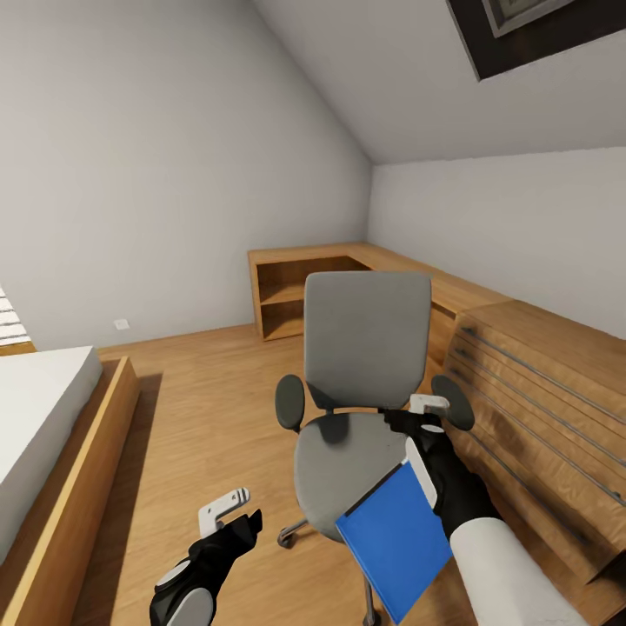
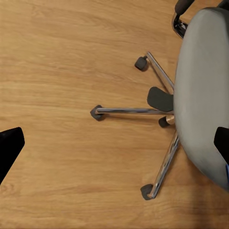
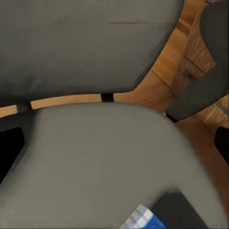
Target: In the bedroom, organize the workspace by keeping the computer under the desk, ensuring the monitor is on the desk, placing the keyboard on the desk next to the monitor, placing the mouse on the desk next to the keyboard, moving the folder from the swivel chair onto the desk next to the mouse, stacking the notebook on top of the folder with the pen on top of the notebook, and positioning the swivel chair next to the desk.
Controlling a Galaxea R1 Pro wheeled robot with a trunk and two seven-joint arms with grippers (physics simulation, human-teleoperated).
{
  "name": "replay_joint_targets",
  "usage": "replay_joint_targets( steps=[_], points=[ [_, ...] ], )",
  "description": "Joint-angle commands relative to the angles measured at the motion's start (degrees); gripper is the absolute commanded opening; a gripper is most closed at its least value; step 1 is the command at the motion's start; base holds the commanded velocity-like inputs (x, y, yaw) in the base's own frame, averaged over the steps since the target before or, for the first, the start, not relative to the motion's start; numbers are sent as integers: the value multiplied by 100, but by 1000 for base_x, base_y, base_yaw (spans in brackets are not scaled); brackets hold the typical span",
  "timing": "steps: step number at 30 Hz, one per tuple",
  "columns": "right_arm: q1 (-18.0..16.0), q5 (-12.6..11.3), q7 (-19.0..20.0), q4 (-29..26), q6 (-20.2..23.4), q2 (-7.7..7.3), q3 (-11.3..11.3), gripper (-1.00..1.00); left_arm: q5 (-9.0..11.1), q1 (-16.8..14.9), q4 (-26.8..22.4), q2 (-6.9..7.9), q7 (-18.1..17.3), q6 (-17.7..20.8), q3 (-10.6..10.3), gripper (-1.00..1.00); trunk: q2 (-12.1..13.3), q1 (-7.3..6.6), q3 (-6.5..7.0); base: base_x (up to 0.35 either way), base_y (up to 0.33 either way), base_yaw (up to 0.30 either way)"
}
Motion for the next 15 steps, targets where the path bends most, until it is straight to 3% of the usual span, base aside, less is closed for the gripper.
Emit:
replay_joint_targets(
  steps=[1, 10, 15],
  points=[
    [51, -22, -19, -147, 109, 24, -8, 100, 25, -6, -8, 5, 41, 15, -9, 100, -3, 0, -6, 0, 0, 0],
    [546, -28, -19, -1129, 646, 160, 8, 100, 22, -6, -8, 5, 49, 14, -6, 100, -3, 0, -6, 0, 0, 0],
    [635, -31, -18, -1305, 761, 205, 13, 100, 21, -6, -8, 5, 50, 11, -5, 100, -3, 0, -6, 0, 0, 0]
  ],
)
